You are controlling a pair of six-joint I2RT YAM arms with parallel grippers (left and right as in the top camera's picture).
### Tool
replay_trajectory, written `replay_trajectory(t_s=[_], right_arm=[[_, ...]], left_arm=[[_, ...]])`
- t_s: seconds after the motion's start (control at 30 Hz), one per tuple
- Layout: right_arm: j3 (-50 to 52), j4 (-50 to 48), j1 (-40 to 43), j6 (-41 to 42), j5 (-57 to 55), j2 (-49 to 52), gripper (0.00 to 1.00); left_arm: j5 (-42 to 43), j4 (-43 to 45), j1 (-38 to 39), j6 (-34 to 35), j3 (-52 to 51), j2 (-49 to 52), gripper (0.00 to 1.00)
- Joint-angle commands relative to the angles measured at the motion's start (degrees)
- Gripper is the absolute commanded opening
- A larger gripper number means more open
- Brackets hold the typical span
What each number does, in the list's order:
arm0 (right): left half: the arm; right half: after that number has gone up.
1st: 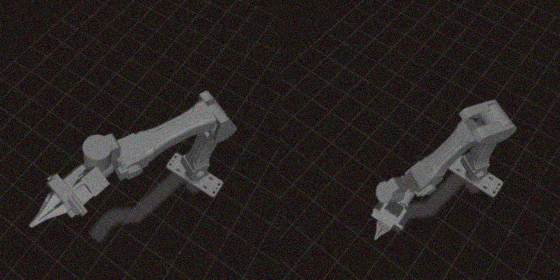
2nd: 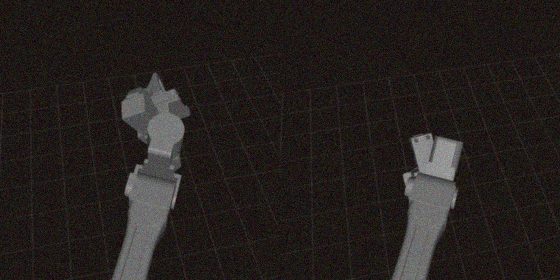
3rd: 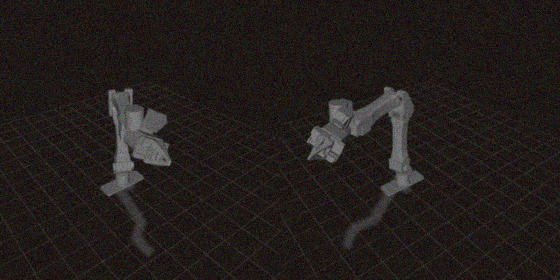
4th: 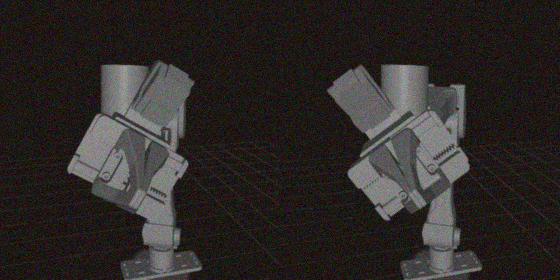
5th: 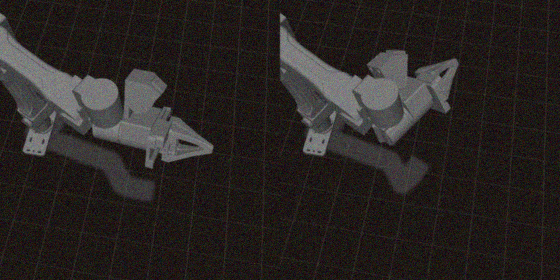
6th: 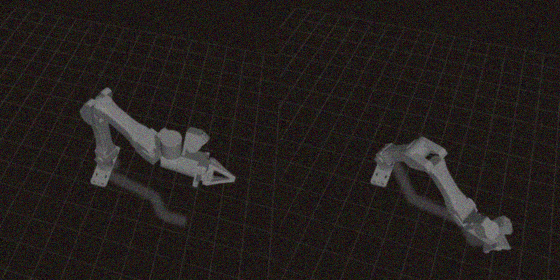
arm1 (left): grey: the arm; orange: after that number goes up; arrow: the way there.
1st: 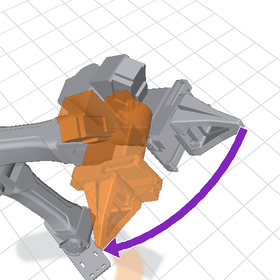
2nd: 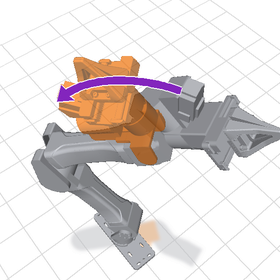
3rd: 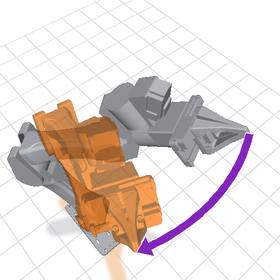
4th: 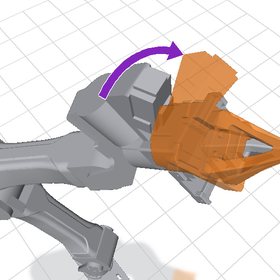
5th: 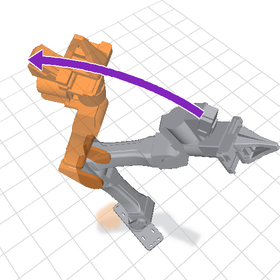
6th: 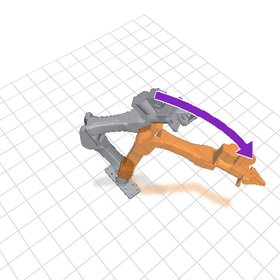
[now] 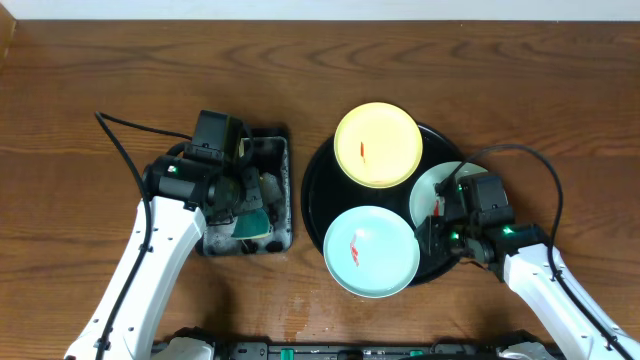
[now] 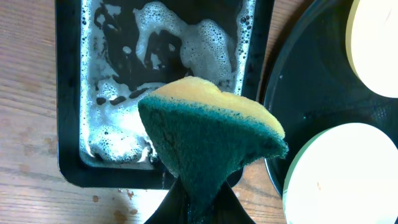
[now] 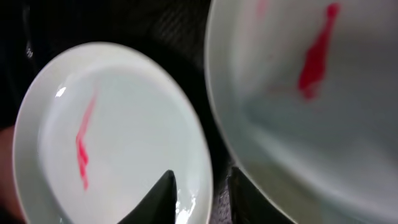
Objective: Clean dirty plates on tray and stack at the side
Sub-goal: 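Scrub the held pale green plate with the sponge in the left gripper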
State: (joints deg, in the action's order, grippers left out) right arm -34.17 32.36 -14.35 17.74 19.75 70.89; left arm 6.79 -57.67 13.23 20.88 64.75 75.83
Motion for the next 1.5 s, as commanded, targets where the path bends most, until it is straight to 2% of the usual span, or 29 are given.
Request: replay_trajectory(t_s=[0.0, 0.1, 0.2, 0.3, 0.37, 0.5, 0.6, 0.73, 0.97, 1.2, 1.37, 1.47], right_arm=[[-0.26, -0.2, -0.39, -1.55, 2.97, 1.6, 0.27], [0.59, -2.6, -0.39, -1.53, 2.8, 4.76, 0.26], [0.72, -4.96, -0.39, -1.53, 2.82, 8.83, 0.19], [0.72, -7.19, -0.39, -1.51, 3.3, 12.2, 0.17], [0.7, -8.81, -0.37, -1.51, 4.72, 13.55, 0.01], [-0.09, -12.37, -0.35, -0.22, 3.69, 13.31, 0.01], [-2.47, -12.81, -0.33, 3.3, -2.82, 12.98, 0.01], [-4.22, -12.66, -0.35, 3.67, -9.79, 13.0, 0.01], [-4.17, -11.78, -1.86, 3.74, -10.95, 13.03, 0.01], [-4.17, -11.82, -4.74, -1.11, -10.97, 13.09, 0.01], [-4.13, -11.78, -4.83, -0.83, -12.02, 13.11, 0.01], [-4.13, -11.78, -4.83, -0.85, -12.04, 13.11, 0.01]], left_arm=[[0.28, -0.13, 0.09, -0.96, 1.07, -0.61, 0.07], [0.28, -0.13, 0.09, -0.96, 1.07, -0.61, 0.07], [0.31, -0.15, 0.09, -0.96, 1.07, -0.61, 0.07], [0.31, -0.13, 0.09, -0.96, 1.07, -0.61, 0.08], [0.31, -0.15, 0.09, -0.96, 1.07, -0.61, 0.07], [0.31, -0.13, 0.09, -0.96, 1.07, -0.61, 0.07], [0.31, -0.11, 0.09, -0.96, 1.07, -0.61, 0.07], [0.37, -0.13, 0.09, -0.96, 1.07, -0.61, 0.08], [5.22, 1.42, 1.46, -0.94, 0.79, -0.61, 0.08], [6.08, 12.76, 12.24, -1.31, -3.52, 1.62, 0.07], [6.36, 19.89, 18.43, 5.81, -4.63, 9.05, 0.07], [10.97, 26.03, 21.11, 7.34, -4.63, 14.25, 0.08]])
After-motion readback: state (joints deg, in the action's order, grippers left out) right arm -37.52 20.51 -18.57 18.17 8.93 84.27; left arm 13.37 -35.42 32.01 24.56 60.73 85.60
